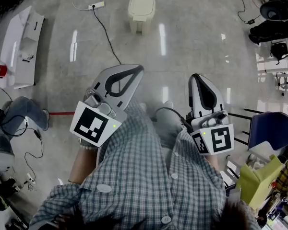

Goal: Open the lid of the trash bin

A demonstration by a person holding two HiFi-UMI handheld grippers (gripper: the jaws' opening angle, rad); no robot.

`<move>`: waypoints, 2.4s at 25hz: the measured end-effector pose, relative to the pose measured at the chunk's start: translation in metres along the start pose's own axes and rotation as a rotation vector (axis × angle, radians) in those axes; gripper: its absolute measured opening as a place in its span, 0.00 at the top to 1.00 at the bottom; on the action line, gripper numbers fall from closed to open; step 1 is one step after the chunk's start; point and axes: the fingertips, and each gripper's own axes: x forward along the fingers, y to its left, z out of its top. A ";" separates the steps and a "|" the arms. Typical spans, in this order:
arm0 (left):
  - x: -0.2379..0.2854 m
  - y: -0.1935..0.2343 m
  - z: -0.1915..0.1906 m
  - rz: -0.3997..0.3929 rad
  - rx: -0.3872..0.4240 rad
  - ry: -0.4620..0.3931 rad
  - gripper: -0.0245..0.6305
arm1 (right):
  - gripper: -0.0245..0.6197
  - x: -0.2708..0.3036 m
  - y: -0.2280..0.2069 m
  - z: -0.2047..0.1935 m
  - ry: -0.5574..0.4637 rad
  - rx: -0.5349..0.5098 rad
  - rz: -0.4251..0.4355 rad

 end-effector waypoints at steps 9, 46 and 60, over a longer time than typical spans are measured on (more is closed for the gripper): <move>-0.004 0.011 0.001 0.038 -0.008 -0.002 0.96 | 0.93 0.001 -0.018 0.000 0.025 -0.007 -0.036; 0.151 0.075 0.061 0.329 -0.015 -0.065 0.96 | 0.93 0.112 -0.186 0.028 -0.056 -0.109 0.238; 0.191 0.075 0.073 0.342 0.029 -0.065 0.96 | 0.93 0.114 -0.235 0.023 -0.066 -0.107 0.202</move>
